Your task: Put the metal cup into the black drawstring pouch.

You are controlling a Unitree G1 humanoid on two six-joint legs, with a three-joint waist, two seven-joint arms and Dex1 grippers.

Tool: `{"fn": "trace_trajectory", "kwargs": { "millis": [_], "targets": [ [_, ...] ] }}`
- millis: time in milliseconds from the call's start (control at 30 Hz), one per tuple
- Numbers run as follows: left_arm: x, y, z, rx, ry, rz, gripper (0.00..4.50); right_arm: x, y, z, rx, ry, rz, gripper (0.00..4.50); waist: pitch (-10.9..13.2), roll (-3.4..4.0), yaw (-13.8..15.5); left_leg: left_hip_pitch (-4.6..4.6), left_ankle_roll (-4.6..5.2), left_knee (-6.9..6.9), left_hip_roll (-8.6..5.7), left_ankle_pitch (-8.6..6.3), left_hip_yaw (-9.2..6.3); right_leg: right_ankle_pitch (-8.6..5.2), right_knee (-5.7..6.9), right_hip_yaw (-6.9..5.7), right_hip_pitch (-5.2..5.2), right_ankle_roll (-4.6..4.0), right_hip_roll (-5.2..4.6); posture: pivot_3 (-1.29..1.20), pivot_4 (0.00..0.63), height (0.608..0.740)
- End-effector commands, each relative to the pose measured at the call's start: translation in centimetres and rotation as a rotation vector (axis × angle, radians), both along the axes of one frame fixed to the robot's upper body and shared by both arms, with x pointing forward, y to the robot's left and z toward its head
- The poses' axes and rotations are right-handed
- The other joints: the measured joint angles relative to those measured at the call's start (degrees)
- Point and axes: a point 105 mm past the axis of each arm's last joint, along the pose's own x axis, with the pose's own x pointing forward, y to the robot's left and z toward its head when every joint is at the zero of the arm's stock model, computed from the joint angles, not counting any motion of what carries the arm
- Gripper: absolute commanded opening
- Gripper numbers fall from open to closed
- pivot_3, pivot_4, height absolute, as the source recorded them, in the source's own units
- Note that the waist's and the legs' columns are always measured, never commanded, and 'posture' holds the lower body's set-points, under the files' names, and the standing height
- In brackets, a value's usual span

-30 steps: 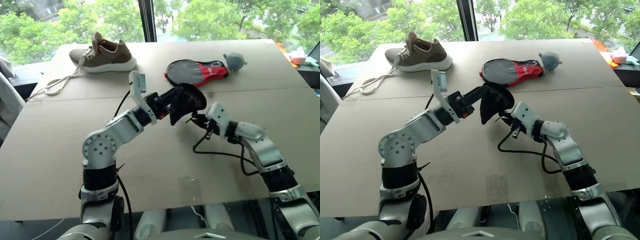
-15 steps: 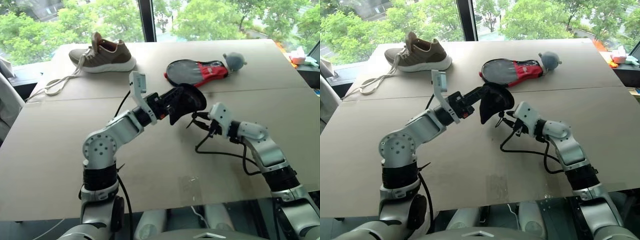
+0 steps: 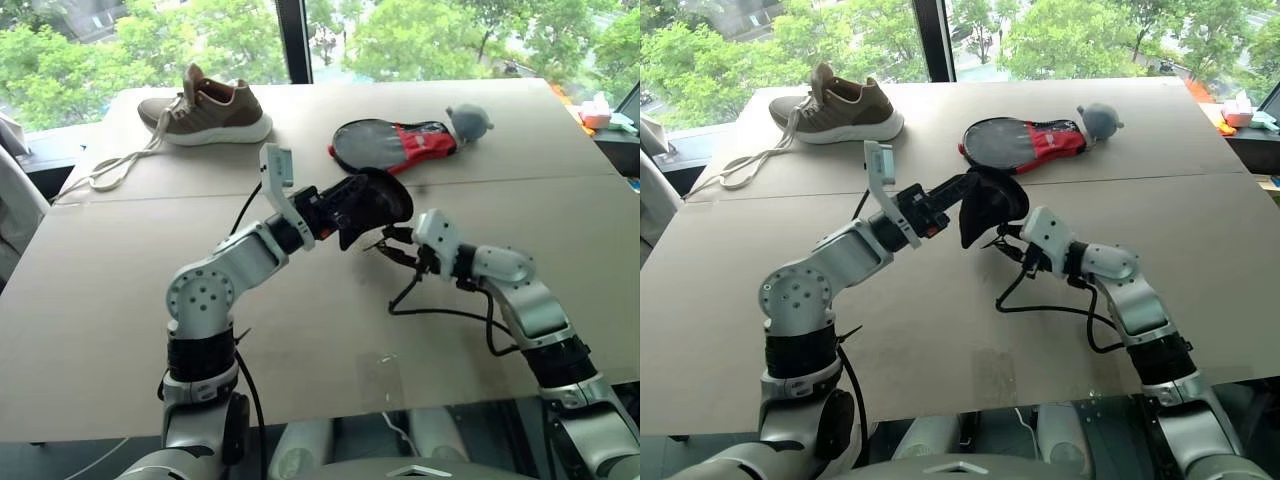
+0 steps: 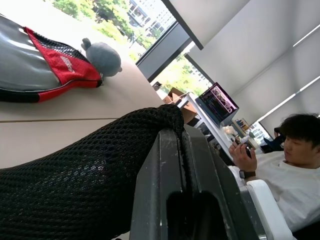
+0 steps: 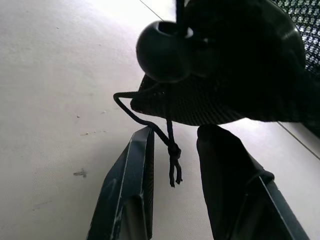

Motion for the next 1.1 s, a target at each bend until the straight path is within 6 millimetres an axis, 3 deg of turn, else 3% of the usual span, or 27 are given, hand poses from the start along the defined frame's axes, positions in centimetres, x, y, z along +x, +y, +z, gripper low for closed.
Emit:
{"fn": "trace_trajectory", "kwargs": {
  "millis": [33, 100, 433, 533, 633, 767, 933, 1100],
  "targets": [
    [-0.6, -0.4, 0.9, -0.014, -0.047, -0.017, 0.0, -0.4, 0.1, 0.8, 0.006, -0.037, 0.026, 0.88, 0.0, 0.0, -0.01, 0.0, 0.0, 0.0, 0.0, 0.0, 0.0, 0.0, 0.0, 0.0, 0.0, 0.0, 0.0, 0.0, 0.15, 0.736],
    [-0.7, -0.4, 0.9, -0.015, -0.047, -0.017, 0.0, -0.5, 0.1, 0.6, -0.002, -0.031, 0.027, 0.07, 0.0, 0.0, -0.01, 0.0, 0.0, 0.0, 0.0, 0.0, 0.0, 0.0, 0.0, 0.0, 0.0, 0.0, 0.0, 0.0, 0.15, 0.736],
    [-0.6, -0.4, 1.0, -0.018, -0.045, -0.014, 0.0, -0.4, -0.3, 0.0, -0.035, -0.018, 0.013, 0.07, 0.0, 0.0, -0.01, 0.0, 0.0, 0.0, 0.0, 0.0, 0.0, 0.0, 0.0, 0.0, 0.0, 0.0, 0.0, 0.0, 0.15, 0.736],
    [-0.9, -0.2, 1.7, -0.07, -0.067, -0.028, 0.0, 0.9, -1.5, 0.2, -0.08, -0.079, -0.08, 0.07, 0.0, 0.0, 0.02, 0.0, 0.0, 0.0, 0.0, 0.0, 0.0, 0.0, 0.0, 0.0, 0.0, 0.0, 0.0, 0.0, 0.15, 0.736],
    [-1.4, 0.2, 2.4, -0.13, -0.088, -0.049, 0.0, 2.8, -3.4, 1.5, -0.194, -0.26, -0.181, 0.07, 0.0, 0.0, 0.02, 0.0, 0.0, 0.0, 0.0, 0.0, 0.03, 0.0, 0.0, 0.02, 0.0, 0.0, -0.01, 0.0, 0.15, 0.736],
    [-1.5, 0.6, 2.1, -0.141, -0.081, -0.051, 1.2, 4.6, -5.2, 4.6, -0.297, -0.523, -0.282, 0.0, 0.0, 0.0, 0.02, 0.0, 0.0, 0.01, -0.04, 0.0, 0.07, 0.0, 0.0, 0.04, -0.01, 0.0, -0.02, 0.0, 0.15, 0.736],
    [-1.0, 0.7, 1.0, -0.083, -0.059, -0.014, 3.4, 4.9, -5.9, 12.2, -0.278, -0.914, -0.39, 0.0, 0.0, 0.0, -0.08, 0.0, -0.01, -0.02, 0.0, 0.01, 0.07, 0.0, 0.01, 0.06, -0.02, -0.01, 0.01, 0.0, 0.15, 0.736],
    [-2.0, -0.2, 1.8, -0.085, -0.126, -0.086, 3.4, 3.6, -4.0, 16.8, -0.219, -1.108, -0.345, 0.0, 0.0, 0.0, -0.07, 0.0, -0.01, -0.02, -0.01, 0.01, 0.1, 0.0, -0.01, 0.09, -0.03, 0.0, 0.01, 0.0, 0.15, 0.736]
  ]
}}
